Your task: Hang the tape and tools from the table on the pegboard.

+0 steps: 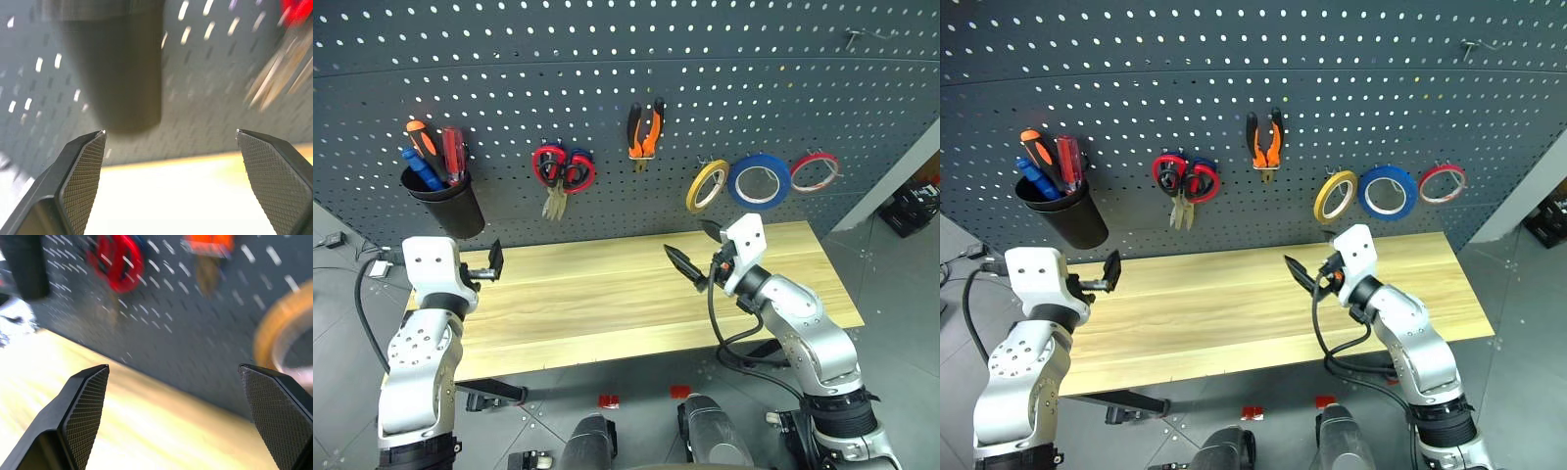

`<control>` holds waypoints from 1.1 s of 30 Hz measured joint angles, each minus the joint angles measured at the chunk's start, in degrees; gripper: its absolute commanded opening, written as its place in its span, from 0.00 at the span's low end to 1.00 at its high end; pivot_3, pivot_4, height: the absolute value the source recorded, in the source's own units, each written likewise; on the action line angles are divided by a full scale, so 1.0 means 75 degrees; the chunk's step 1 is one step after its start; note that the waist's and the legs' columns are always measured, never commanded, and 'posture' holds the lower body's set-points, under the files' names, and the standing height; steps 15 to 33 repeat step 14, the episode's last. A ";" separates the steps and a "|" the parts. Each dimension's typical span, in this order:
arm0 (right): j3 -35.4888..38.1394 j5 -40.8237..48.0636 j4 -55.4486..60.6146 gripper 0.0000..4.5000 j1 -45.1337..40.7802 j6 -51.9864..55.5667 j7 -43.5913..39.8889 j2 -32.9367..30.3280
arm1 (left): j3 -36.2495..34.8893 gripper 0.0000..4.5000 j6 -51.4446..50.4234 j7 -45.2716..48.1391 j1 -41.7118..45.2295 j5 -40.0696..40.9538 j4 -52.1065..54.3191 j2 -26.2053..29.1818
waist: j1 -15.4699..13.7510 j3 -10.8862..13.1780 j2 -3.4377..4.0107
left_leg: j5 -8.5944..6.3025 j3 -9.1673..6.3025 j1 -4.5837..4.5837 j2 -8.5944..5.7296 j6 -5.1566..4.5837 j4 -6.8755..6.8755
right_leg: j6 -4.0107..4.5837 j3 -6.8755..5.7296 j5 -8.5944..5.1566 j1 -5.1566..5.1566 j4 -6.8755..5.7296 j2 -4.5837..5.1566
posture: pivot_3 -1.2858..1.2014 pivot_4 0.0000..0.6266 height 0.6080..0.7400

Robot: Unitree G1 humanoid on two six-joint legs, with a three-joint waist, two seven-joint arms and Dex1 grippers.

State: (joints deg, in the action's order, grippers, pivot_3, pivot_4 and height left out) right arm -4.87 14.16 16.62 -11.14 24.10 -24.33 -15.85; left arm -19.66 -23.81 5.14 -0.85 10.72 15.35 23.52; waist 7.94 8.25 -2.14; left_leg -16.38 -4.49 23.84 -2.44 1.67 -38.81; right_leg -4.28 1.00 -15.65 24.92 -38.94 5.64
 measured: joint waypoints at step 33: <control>0.1016 -0.1129 -0.3107 1.00 0.0945 -0.2273 0.1247 0.0059 | 0.0028 1.00 0.1494 0.0421 -0.0609 0.0092 -0.1113 -0.0802 | -0.0078 -0.0325 0.0094 | -0.0034 0.0010 -0.0171 0.0000 -0.0036 0.0013 | 0.0000 0.0006 -0.0003 -0.0205 0.0063 -0.0001 | 0.47 0.10 1.00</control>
